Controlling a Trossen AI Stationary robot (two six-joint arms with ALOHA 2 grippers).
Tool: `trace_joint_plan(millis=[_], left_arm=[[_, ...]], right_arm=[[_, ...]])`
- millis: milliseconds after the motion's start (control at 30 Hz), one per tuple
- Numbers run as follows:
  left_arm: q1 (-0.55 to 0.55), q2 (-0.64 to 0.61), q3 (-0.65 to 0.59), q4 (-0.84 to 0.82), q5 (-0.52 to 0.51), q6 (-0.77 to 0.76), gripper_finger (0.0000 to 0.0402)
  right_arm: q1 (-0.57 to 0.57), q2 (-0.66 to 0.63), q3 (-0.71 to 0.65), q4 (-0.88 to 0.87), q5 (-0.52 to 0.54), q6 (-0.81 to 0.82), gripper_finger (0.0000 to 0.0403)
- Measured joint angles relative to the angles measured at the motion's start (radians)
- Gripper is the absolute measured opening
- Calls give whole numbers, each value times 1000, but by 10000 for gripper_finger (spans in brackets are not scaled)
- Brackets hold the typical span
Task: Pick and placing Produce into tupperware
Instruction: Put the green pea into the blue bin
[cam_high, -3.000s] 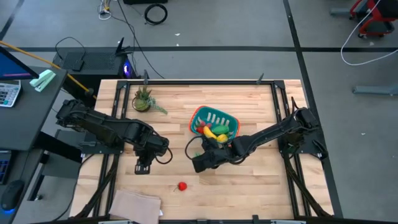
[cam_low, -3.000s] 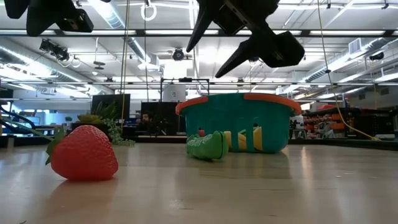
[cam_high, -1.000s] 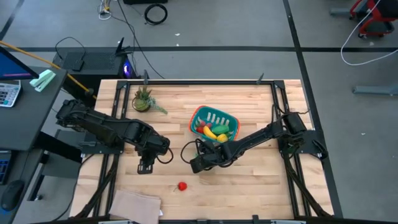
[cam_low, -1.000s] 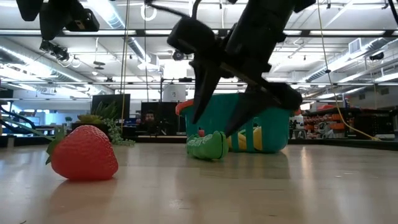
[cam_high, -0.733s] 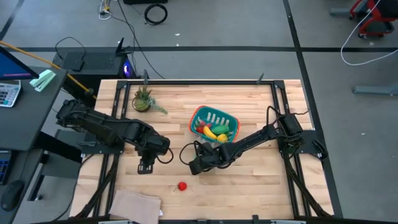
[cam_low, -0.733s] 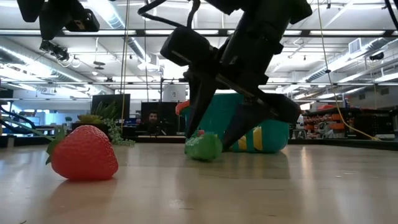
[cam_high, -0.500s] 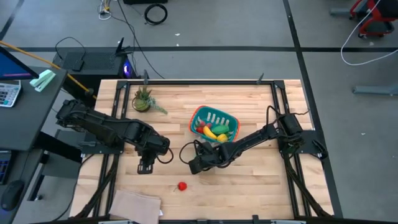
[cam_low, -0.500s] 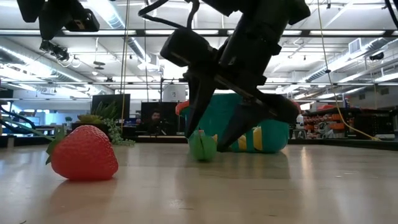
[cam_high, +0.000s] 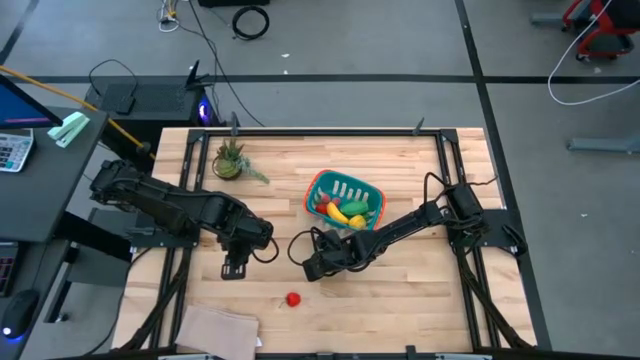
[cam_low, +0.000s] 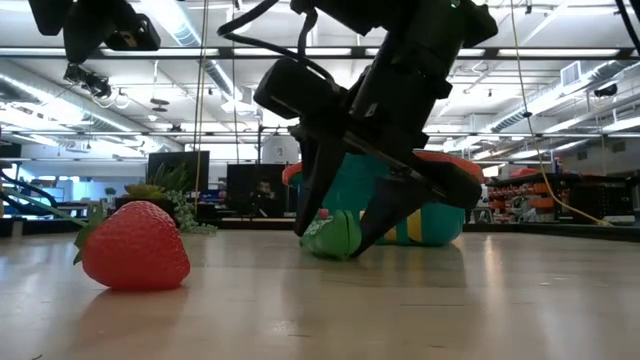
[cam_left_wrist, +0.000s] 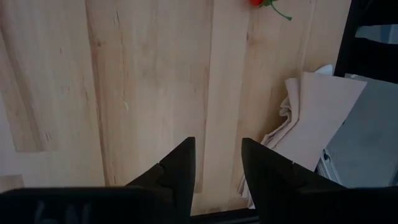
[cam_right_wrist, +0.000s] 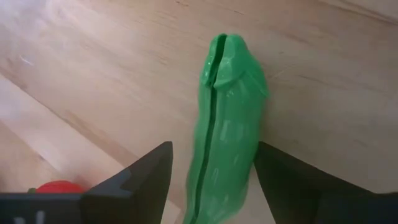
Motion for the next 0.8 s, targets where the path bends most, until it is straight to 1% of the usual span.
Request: trace_joint_plan(millis=[100,200,500,700,800], left_arm=[[0,0,0,0,0,0,135],[0,0,0,0,0,0,139],[0,0,0,0,0,-1,137],[0,0,0,-1,0,-1,131],[0,0,0,0,0,-1,134]], right_arm=[[0,0,0,-1,4,-1,229],[0,0,0,-4,4,-2,211],[3,0,-2,13,4,-10,116],[3,-18,-4,57,16,-11,113],[3,-51,-4,74,20,-32,131]])
